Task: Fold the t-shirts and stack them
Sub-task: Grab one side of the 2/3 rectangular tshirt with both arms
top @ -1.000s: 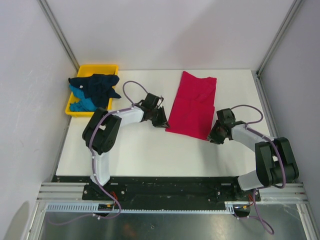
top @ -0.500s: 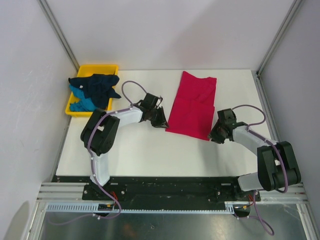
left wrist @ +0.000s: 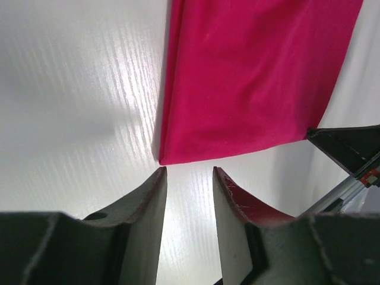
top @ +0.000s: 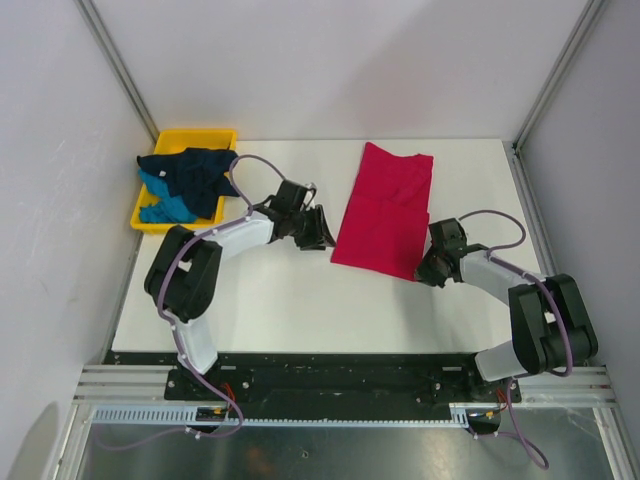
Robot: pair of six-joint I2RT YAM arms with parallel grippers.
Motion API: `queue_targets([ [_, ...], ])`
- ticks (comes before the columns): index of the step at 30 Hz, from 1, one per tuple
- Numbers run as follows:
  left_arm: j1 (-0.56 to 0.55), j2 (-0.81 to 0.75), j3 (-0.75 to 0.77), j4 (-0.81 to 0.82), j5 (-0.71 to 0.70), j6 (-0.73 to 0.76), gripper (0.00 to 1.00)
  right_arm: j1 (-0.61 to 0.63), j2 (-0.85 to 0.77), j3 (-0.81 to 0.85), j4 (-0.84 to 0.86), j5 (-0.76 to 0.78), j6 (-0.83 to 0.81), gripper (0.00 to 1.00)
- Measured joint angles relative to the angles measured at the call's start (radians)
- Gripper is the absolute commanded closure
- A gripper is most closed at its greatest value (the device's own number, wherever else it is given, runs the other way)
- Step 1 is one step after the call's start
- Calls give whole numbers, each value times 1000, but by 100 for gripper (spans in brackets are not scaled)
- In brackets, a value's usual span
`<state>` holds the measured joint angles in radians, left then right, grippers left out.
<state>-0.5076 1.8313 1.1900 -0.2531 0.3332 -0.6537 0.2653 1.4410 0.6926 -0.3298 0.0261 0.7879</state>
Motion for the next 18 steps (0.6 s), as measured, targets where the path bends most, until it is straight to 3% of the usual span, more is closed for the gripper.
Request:
queue_targets([
  [4,0,12,0,-8,-11,6,59,8,6,0,13,6,5,99],
  [18,-18,108,9,-18,-21,2,63,12,10,0,24,11,5,100],
])
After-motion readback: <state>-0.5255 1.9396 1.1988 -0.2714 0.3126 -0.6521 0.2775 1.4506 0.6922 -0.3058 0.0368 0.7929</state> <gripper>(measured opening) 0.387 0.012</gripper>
